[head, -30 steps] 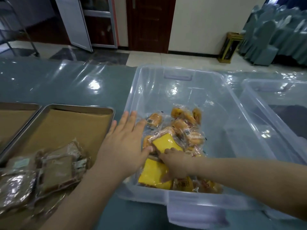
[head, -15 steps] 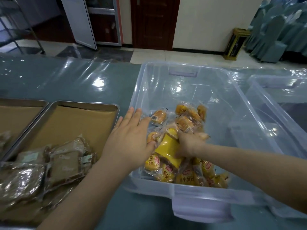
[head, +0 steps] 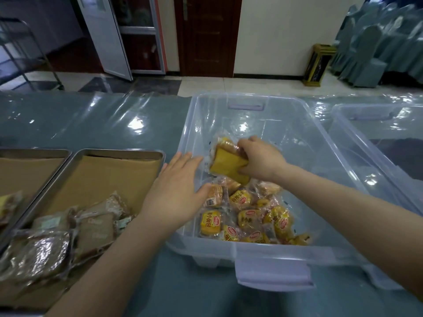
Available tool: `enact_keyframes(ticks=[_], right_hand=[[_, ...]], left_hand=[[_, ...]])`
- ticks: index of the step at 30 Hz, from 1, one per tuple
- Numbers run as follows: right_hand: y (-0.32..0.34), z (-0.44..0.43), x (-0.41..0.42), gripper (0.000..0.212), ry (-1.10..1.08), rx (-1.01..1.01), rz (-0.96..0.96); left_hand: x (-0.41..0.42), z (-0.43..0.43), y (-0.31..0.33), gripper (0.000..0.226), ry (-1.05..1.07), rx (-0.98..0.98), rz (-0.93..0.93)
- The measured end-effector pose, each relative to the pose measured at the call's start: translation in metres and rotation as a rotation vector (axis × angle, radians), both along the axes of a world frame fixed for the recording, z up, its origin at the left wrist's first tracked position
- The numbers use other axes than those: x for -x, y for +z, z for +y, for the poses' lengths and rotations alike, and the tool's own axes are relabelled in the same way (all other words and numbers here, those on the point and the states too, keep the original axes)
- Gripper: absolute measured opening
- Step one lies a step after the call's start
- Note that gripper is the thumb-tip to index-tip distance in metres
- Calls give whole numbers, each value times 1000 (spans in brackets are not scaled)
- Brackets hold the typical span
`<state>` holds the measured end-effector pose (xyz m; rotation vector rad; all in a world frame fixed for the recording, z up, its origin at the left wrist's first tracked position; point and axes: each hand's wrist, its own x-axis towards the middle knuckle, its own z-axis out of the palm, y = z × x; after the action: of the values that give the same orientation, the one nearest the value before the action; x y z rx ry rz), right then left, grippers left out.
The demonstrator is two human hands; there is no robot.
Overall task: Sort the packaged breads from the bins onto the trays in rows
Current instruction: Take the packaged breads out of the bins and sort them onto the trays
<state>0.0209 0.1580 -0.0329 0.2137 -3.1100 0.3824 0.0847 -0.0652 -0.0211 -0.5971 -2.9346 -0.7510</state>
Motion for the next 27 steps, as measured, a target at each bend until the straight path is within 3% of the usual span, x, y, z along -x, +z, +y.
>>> enact_keyframes(ticks=[6,11,19,23,27], right_hand=[[61,-9,-28,41,-2,288,134],[100,-76,-50,45,118,313,301],[91,-250,-43,47,332,440,131],[59,-366,-27,49,393,462,25],[24,-466,-21,56,415,519,-33]], left_hand=[[-6,-17,11,66,13,-461,-38],[0,-66,22,89,71,-714,-67],[-10,-231,13,86,162,-1094,-70],[-19,-337,-9,66,380,-1202,34],[-24,-427,-33,42,506,-1195,-24]])
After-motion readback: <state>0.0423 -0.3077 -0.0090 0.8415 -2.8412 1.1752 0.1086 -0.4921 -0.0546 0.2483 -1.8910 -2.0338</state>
